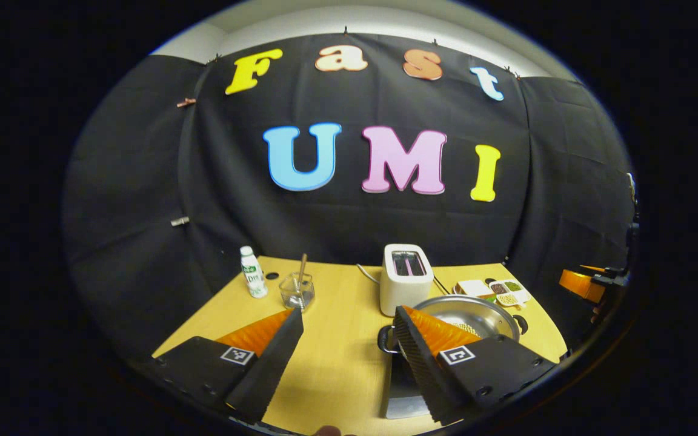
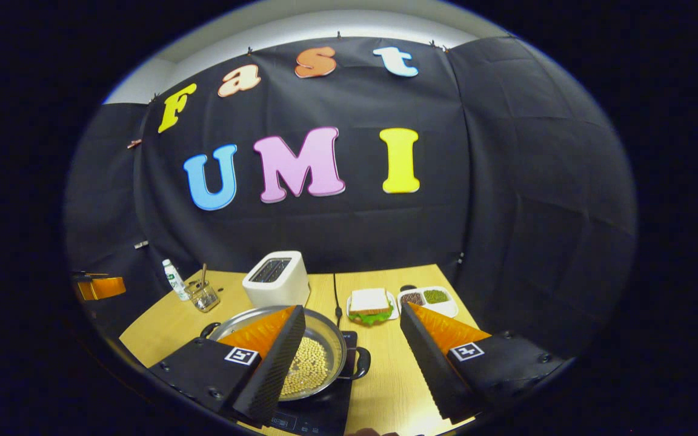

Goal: First push the handle of the pot to place it horizontally, then grasp the pot with both hands and set it on the induction cooktop.

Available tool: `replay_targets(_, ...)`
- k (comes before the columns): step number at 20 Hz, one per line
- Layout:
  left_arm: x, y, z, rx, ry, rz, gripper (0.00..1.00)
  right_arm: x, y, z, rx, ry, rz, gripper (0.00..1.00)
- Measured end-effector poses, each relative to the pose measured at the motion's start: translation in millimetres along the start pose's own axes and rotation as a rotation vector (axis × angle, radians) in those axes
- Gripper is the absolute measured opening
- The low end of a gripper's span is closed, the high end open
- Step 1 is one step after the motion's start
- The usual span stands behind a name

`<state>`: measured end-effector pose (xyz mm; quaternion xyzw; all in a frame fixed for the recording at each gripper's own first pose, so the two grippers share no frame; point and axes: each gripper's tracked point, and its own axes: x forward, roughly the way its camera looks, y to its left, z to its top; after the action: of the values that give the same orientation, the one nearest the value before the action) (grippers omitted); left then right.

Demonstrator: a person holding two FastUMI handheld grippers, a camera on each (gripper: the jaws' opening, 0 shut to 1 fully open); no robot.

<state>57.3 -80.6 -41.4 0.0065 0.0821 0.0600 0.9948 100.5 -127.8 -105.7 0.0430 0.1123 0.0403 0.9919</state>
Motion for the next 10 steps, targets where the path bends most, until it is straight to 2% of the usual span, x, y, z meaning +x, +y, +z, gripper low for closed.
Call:
replay_targets(3, -38, 9, 27, 0.057, -0.096, 0.012, 0.95, -36, 3, 39, -0.002, -0.124, -0.047, 0.98)
replay_targets(5, -62, 7, 35, 0.023, -0.134, -0.005, 0.95, -60, 7, 56, -0.009, -0.183, -0.067, 1.0)
replay_targets(6, -74, 7, 38, 0.006, -0.147, -0.015, 0.95, -71, 5, 61, -0.029, -0.202, -0.085, 0.98)
replay_targets(10, -106, 22, 47, 0.004, -0.207, -0.001, 0.94, -109, 8, 52, -0.016, -0.183, -0.123, 0.98)
